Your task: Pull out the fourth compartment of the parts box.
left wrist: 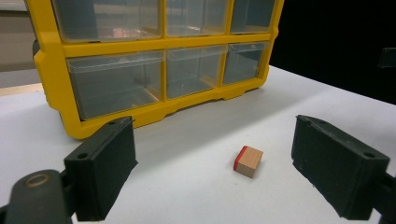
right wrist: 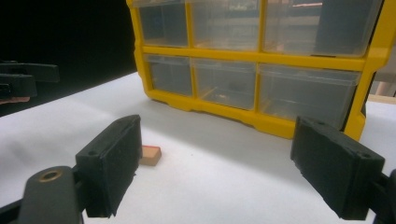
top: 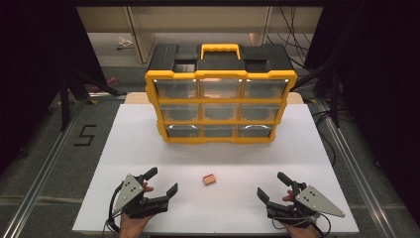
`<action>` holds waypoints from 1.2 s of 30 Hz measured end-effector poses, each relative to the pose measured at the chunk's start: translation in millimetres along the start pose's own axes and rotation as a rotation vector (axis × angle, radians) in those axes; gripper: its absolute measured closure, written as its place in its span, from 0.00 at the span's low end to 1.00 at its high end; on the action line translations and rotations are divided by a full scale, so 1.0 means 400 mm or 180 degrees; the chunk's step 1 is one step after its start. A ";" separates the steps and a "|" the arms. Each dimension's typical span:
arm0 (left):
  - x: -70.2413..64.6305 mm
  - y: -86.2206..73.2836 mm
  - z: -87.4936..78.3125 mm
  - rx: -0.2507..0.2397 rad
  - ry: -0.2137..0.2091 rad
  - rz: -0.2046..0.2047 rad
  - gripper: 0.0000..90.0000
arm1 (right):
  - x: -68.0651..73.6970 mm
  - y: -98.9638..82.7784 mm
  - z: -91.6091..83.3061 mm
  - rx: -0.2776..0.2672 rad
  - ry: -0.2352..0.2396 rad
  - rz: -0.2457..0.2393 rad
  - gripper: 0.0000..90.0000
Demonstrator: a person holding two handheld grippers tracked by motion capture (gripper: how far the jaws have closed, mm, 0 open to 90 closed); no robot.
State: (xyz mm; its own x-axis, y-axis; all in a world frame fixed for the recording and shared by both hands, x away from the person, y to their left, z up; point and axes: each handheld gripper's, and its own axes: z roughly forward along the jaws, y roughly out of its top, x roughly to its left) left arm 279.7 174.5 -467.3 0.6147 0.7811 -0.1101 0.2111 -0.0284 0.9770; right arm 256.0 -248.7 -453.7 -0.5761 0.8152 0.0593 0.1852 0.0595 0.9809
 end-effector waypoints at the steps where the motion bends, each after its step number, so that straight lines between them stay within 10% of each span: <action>1: 0.000 0.000 0.000 0.0000 0.0000 0.0000 0.15 | 0.000 0.000 0.000 0.0000 0.0000 0.0000 0.19; 17: -0.002 0.013 0.007 0.0020 0.0148 0.0182 0.17 | 0.000 -0.002 0.002 0.0022 -0.0021 -0.0024 0.20; 36: -0.010 0.156 0.094 0.0199 0.0698 0.1578 0.18 | -0.006 -0.006 0.004 0.0048 -0.0037 -0.0014 0.20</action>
State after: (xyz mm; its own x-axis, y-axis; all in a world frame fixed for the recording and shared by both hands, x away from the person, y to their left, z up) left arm 319.1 146.1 -412.7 0.4804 0.7763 0.4082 -0.0148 -0.4582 0.8887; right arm 258.0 -249.8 -456.2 -0.5676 0.8216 0.0528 0.1947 0.0716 0.9783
